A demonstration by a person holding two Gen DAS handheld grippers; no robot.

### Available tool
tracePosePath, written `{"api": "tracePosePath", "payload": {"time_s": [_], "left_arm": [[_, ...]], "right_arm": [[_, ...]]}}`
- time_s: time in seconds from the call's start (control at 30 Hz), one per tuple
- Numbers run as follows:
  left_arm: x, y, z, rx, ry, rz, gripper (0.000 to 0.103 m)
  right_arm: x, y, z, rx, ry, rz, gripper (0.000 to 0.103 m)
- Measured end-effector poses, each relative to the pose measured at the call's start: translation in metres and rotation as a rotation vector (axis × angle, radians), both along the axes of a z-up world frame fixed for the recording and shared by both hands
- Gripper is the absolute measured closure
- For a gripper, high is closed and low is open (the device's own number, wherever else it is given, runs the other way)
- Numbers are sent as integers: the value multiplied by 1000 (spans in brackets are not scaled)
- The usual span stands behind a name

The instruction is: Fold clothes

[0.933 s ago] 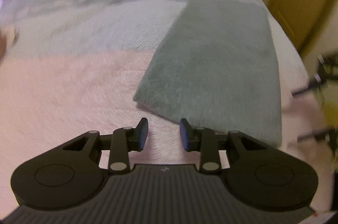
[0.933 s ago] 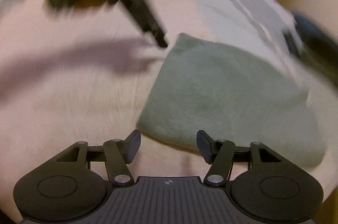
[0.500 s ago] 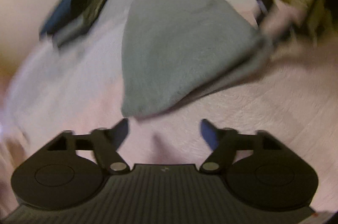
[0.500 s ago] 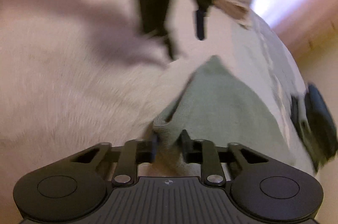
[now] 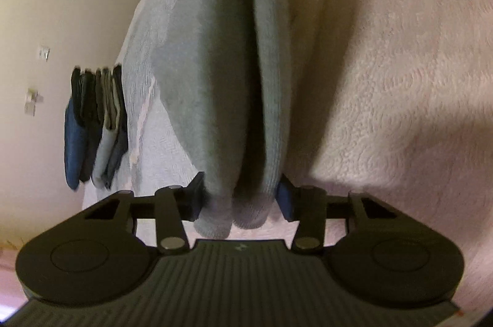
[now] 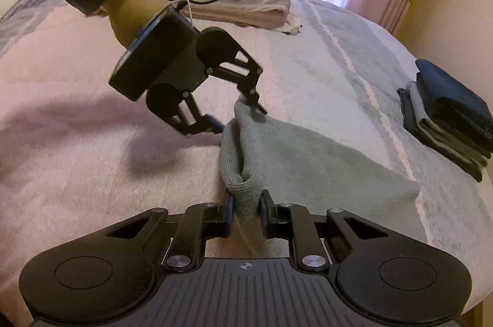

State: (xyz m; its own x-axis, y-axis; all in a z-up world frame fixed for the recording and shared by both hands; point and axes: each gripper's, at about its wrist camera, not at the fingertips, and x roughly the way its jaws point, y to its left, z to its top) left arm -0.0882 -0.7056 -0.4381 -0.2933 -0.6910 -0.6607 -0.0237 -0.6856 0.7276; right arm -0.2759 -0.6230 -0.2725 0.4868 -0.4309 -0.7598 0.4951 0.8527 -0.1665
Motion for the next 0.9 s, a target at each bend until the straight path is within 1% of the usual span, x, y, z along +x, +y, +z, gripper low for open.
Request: {"api": "tracePosePath", "payload": {"time_s": [0.03,0.07,0.13,0.27,0.33,0.4,0.53,0.6,0.67,0.77,0.87,0.9], "left_arm": [[0,1,2,8,-3,-12,78],[0,2,5,15,-3,-20,84],[2,6,14,21,14,-14,88],[-3,27,48,37,45,8,90],[-8,44,64,66,59,14,90],[-15,66,77,114,68,21,90],[-23,119,97,246,55,19,90],[-26,133,108,323,51,41,90],[-29,140,123,359,33,39,90],[-42,107,149,438,33,75,90],[-61,61,175,502,21,109,90],[-68,43,180,510,19,115,90]], "right_arm": [[0,0,1,6,-4,-8,91],[-2,1,4,13,-8,-14,92],[-5,4,9,17,-12,-19,93],[-13,21,28,18,2,-9,93],[-20,35,37,33,20,-12,93],[-27,52,45,61,37,-28,93],[-42,85,55,141,26,-42,93],[-46,99,57,174,18,-40,93],[-53,104,59,198,-3,-57,93],[-69,93,71,218,-68,-115,93],[-88,63,83,241,-136,-178,93],[-96,48,85,253,-162,-204,93]]}}
